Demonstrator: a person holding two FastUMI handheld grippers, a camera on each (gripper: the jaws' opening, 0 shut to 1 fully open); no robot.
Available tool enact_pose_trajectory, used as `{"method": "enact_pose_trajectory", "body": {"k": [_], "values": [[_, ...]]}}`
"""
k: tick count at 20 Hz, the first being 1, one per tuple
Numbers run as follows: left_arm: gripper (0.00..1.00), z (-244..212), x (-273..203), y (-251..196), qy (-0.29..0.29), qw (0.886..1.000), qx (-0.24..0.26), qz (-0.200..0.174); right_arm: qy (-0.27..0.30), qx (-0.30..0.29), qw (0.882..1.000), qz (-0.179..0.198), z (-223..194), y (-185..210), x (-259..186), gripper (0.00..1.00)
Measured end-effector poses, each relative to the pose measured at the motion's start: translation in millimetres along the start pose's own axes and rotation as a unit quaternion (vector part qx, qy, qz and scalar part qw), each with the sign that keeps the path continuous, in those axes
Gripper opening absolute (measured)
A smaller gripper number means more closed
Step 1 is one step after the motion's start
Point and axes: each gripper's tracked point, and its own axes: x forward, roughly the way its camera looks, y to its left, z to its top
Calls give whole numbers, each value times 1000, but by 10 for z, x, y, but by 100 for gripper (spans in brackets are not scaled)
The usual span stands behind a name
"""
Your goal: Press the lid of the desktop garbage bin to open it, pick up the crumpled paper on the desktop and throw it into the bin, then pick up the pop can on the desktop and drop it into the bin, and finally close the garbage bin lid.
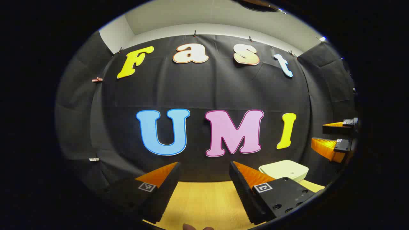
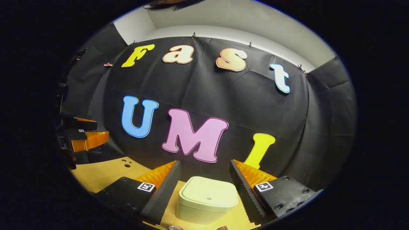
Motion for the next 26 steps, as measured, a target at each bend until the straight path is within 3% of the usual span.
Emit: {"method": "enact_pose_trajectory", "body": {"k": [26], "values": [[95,-89,157,-112,10,1000,-5,-4,20,19,1000,2,-148,-94,99,97]]}}
